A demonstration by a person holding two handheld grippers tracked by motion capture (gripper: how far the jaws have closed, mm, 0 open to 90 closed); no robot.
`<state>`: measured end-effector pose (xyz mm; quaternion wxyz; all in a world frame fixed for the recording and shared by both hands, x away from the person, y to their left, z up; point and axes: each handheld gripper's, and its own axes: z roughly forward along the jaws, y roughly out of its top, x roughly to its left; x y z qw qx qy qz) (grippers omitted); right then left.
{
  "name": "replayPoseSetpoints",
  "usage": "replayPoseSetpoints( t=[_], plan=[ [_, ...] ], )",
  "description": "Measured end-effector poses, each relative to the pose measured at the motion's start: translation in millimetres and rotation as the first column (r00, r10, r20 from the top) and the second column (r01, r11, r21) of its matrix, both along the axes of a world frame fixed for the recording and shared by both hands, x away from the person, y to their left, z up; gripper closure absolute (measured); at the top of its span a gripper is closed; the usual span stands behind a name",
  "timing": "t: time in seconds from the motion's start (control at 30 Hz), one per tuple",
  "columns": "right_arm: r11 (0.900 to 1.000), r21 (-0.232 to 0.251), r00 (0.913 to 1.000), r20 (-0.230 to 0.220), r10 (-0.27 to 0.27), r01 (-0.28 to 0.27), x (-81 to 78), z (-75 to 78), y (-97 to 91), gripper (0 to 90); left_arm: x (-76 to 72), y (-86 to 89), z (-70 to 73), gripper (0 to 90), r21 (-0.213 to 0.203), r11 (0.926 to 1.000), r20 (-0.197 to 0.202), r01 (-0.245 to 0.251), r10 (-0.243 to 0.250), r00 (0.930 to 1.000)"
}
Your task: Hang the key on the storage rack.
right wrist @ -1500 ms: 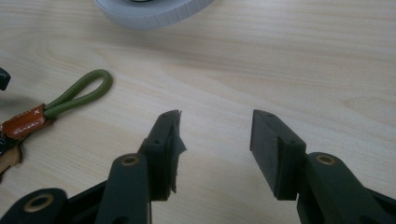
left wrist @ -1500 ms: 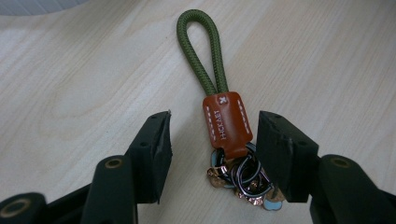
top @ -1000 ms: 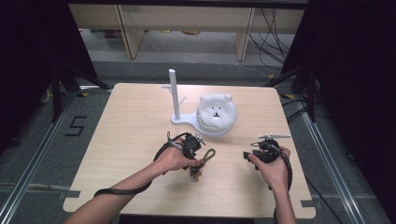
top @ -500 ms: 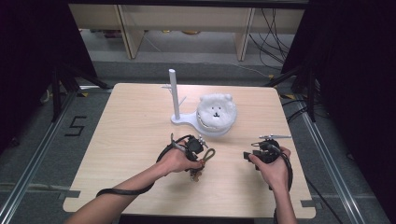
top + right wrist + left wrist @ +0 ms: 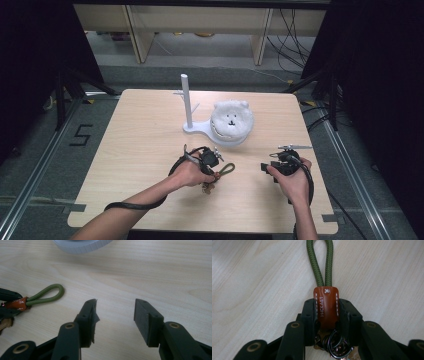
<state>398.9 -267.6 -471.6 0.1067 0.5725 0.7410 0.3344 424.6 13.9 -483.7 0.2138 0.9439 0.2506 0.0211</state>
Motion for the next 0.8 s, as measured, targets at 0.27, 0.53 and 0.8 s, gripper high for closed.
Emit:
replayPoseSetpoints(
  t=[0.27, 0.53, 0.8],
  plan=[
    [0.9992, 0.033, 0.9997, -0.009, 0.024, -0.023, 0.5, -0.4, -1.0, 53.5, -1.1, 6.7, 3.0, 67.9, 0.012, 0.9999, 0.001, 0.013, -0.013, 0.9999],
    [0.9993, -0.027, 0.9993, -0.026, -0.026, 0.025, -1.6, 2.4, 1.0, 53.5, -4.5, 19.1, 11.6, 68.0, -0.034, 0.9994, 0.048, 0.009, -0.008, 0.9988],
    [0.9993, -0.034, 0.9995, -0.025, -0.017, 0.016, -1.9, 3.0, 0.4, 53.5, -11.8, 42.9, 21.0, 67.9, -0.147, 0.9889, 0.111, -0.023, 0.039, 0.9931]
  ],
)
